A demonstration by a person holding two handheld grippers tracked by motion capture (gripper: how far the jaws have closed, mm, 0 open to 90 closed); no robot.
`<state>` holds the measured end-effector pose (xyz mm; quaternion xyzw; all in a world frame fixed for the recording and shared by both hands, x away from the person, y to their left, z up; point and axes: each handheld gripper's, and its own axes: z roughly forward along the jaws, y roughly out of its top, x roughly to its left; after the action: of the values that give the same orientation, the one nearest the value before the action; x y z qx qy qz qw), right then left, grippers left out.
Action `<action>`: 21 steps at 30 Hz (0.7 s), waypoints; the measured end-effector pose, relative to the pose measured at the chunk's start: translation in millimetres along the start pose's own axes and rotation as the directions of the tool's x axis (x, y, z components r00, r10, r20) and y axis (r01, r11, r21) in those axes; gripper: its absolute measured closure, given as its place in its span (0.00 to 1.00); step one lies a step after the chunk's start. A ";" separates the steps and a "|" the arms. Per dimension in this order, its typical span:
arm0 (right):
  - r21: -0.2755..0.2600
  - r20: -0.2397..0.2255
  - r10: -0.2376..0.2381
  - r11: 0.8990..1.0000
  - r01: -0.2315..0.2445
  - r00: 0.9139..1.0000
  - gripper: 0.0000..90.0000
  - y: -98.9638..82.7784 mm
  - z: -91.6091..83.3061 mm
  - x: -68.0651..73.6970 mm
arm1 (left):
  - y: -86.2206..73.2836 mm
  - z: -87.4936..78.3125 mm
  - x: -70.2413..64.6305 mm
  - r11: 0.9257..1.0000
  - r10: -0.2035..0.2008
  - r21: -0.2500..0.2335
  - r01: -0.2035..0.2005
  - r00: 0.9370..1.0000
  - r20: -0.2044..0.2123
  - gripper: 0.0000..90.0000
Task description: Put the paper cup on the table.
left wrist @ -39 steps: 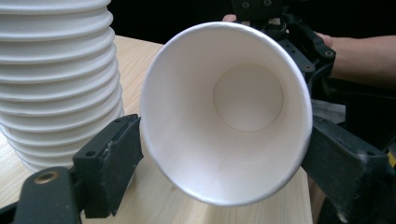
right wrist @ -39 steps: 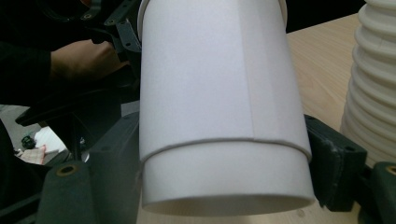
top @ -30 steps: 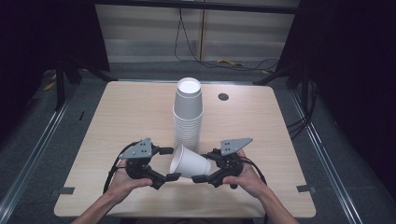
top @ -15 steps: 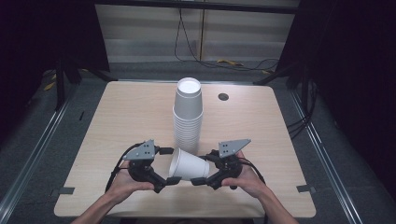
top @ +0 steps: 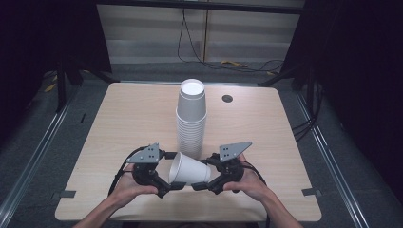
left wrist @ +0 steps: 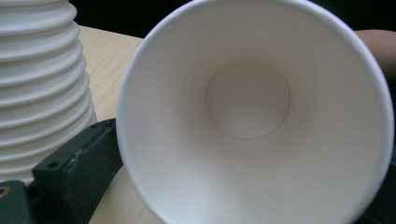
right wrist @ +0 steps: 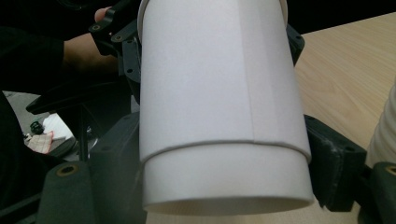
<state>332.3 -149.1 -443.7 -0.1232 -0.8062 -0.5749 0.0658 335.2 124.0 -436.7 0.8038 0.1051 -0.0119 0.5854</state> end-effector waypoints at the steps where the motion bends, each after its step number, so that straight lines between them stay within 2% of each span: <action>1: 0.001 -0.002 -0.002 1.000 0.002 1.000 0.25 0.0 0.5 0.0 | 0.0 0.3 -0.3 1.000 0.004 -0.008 -0.004 1.000 0.011 0.03; 3: -0.001 -0.006 -0.001 1.000 0.001 1.000 0.25 -0.1 1.0 0.0 | 0.4 -0.2 -0.2 1.000 0.009 -0.008 -0.009 1.000 0.024 0.06; 12: 0.007 -0.012 -0.013 1.000 0.013 1.000 0.25 1.2 2.3 1.0 | 1.3 -0.6 -0.8 1.000 0.022 -0.005 -0.022 0.999 0.033 0.06; 13: 0.007 -0.013 -0.016 1.000 0.016 1.000 0.25 1.2 2.8 1.0 | 1.0 0.0 -0.8 1.000 0.014 -0.019 -0.013 0.999 0.037 0.06; 21: 0.025 -0.015 -0.017 1.000 0.017 1.000 0.25 0.9 4.2 1.2 | 1.4 -1.2 0.1 1.000 0.013 -0.004 -0.013 0.998 0.053 0.08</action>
<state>331.5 -144.6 -443.9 -0.1112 -0.8139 -0.5662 0.0686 335.4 124.8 -435.0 0.8027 0.0842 -0.0291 0.5897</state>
